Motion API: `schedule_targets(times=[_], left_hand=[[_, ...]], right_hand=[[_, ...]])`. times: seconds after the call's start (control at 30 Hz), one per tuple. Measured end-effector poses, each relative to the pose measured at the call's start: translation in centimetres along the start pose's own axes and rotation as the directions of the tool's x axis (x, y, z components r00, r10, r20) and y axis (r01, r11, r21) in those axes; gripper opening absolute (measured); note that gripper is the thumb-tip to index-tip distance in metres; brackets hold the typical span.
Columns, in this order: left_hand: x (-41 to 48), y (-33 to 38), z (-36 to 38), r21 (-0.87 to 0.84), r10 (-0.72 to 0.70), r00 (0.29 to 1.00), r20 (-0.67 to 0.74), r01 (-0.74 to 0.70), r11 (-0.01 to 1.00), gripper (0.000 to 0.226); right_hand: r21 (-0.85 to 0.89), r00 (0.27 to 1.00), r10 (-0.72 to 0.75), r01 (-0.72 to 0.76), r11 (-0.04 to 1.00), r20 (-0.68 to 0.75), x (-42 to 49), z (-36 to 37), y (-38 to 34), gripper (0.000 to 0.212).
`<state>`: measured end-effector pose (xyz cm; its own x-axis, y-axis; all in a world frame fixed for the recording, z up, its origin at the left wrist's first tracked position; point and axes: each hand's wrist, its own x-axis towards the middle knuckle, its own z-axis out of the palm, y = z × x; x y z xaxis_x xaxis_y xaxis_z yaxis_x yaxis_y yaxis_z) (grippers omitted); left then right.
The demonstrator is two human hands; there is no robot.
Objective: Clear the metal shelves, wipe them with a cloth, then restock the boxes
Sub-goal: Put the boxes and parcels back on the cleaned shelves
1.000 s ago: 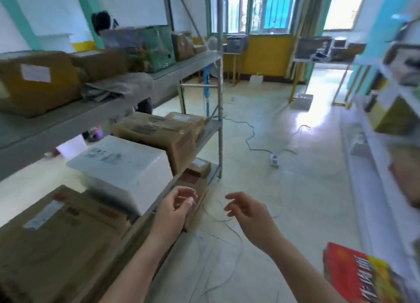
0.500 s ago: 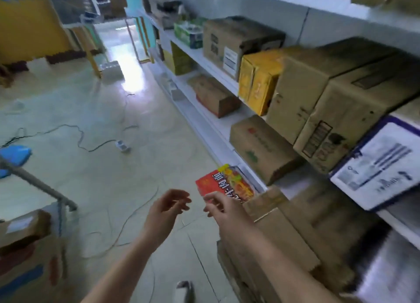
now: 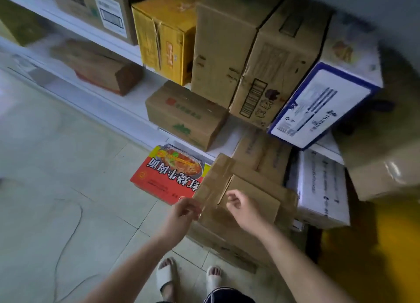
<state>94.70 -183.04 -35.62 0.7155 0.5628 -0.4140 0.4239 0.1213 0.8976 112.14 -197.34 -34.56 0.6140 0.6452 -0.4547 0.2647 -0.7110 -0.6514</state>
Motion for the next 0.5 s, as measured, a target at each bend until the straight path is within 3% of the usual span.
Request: schedule_targets(times=[0.1, 0.2, 0.33, 0.4, 0.5], left_hand=[[1.5, -2.1, 3.0, 0.0, -0.101, 0.987, 0.127, 0.102, 0.995, 0.022], [1.7, -4.1, 6.9, 0.069, -0.269, 0.929, 0.255, 0.26, 0.963, 0.026], [2.7, -6.5, 12.4, 0.109, -0.391, 0.867, 0.31, 0.376, 0.92, 0.045], [3.4, -7.1, 14.5, 0.046, -0.446, 0.844, 0.298, 0.454, 0.89, 0.056], [3.5, -6.9, 17.1, -0.139, -0.527, 0.783, 0.331, 0.593, 0.793, 0.053]], right_hand=[[-0.028, 0.98, 0.127, -0.133, 0.991, -0.152, 0.5, -4.4, 2.2, 0.027], [-0.164, 0.957, 0.212, -0.246, 0.955, -0.195, 1.7, -8.0, 5.4, 0.039], [-0.306, 0.956, 0.282, -0.294, 0.905, -0.086, 4.1, -8.3, 9.0, 0.047], [-0.332, 0.953, 0.304, -0.291, 0.897, -0.011, 5.4, -7.9, 10.1, 0.05], [-0.349, 0.938, 0.335, -0.285, 0.892, 0.088, 7.1, -7.3, 11.8, 0.056]])
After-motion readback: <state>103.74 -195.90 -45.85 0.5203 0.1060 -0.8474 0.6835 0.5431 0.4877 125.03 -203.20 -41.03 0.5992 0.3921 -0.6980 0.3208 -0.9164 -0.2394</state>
